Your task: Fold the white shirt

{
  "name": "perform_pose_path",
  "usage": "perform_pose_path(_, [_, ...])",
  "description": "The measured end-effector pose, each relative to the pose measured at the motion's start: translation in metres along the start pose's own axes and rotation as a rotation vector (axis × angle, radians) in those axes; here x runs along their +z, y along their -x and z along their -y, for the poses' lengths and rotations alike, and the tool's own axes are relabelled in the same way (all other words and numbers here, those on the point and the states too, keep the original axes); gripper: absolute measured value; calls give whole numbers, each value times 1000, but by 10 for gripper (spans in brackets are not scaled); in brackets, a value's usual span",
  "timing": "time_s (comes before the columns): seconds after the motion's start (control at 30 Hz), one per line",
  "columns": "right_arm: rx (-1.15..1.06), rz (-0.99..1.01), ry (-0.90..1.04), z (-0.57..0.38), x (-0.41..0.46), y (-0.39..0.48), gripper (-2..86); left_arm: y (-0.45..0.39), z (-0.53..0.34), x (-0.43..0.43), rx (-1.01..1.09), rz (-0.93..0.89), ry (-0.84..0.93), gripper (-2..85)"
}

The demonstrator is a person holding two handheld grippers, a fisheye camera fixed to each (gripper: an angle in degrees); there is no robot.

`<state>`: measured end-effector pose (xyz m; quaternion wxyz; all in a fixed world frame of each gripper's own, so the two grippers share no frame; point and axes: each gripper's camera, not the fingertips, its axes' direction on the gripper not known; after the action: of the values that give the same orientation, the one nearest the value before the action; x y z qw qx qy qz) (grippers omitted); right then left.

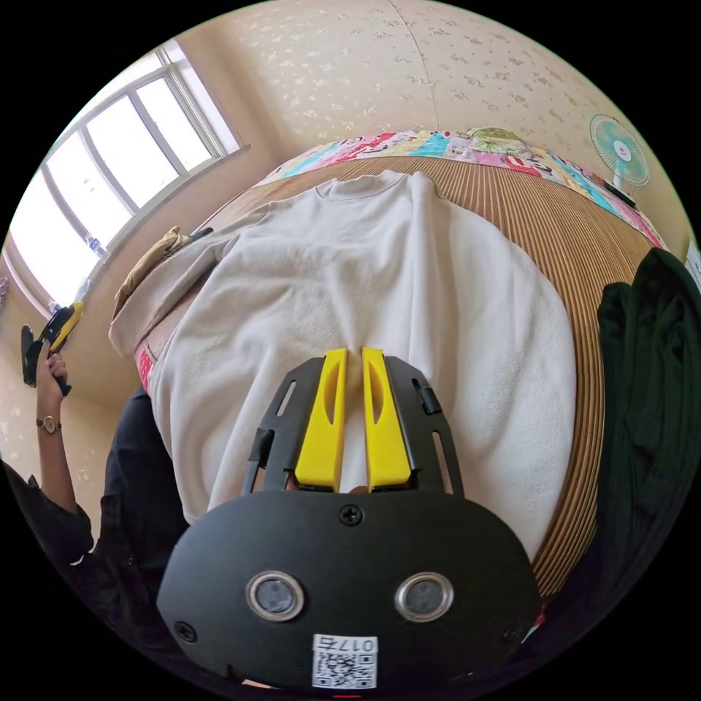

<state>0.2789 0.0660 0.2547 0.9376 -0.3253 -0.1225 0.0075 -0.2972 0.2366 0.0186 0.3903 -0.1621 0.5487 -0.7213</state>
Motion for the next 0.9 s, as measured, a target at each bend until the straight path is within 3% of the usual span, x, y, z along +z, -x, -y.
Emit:
perform_pose_path(0.13, [3,5,-1,-2,3,-4,20,-35,-69,120,158,-175,480,99])
perform_pose_path(0.27, [3,5,-2,-3,6,-5,20,-74,-137,177,240,-256,644,135])
perform_pose_path(0.43, [-21,-56,-4,-5,11,10,20,-83,-155,184,229,-103,628,110])
perform_pose_path(0.57, [-31,-99,33,0,16,23,20,-72,-149,182,275,-89,670,57])
perform_pose_path(0.73, [-46,-254,121,-14,8,57,13,-44,-121,121,342,-7,623,0])
perform_pose_path(0.9, [24,-316,-35,-92,-37,79,19,2,-108,96,322,111,609,0])
